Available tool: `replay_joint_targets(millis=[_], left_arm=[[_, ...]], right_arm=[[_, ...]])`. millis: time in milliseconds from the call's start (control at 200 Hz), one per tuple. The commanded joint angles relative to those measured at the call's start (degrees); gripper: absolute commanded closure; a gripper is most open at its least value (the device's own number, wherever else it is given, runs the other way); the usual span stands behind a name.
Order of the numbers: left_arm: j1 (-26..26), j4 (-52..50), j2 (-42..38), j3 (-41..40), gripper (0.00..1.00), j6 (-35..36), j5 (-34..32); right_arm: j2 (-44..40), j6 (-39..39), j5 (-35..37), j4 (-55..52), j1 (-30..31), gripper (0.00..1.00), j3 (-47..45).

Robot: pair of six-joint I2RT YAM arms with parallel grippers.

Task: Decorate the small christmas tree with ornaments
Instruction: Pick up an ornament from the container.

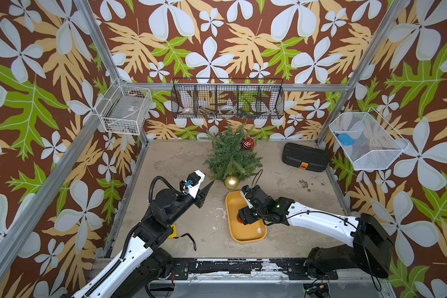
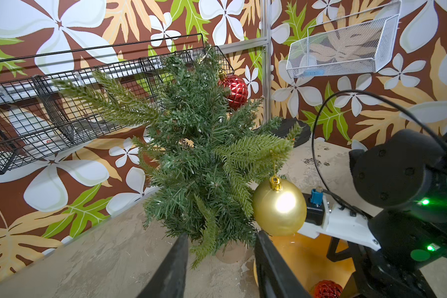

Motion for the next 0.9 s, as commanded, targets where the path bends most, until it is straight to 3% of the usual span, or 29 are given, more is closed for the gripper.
replay_joint_targets(millis=[0, 515, 896], left_arm=[[0.1, 1.8, -0.1, -0.1, 0.57, -0.3, 0.7], [0.2, 1.8, -0.1, -0.2, 0.57, -0.5, 0.3], [0.2, 1.8, 0.1, -0.2, 0.57, -0.7, 0.3]], right_arm=[[-1.2, 6.1, 0.2, 0.8, 0.3, 0.21, -1.7], [7.5, 12.9, -1.9, 12.5, 1.4, 0.24, -2.2], [9.6, 10.7, 5.8, 6.8, 1.9, 0.31, 0.5]])
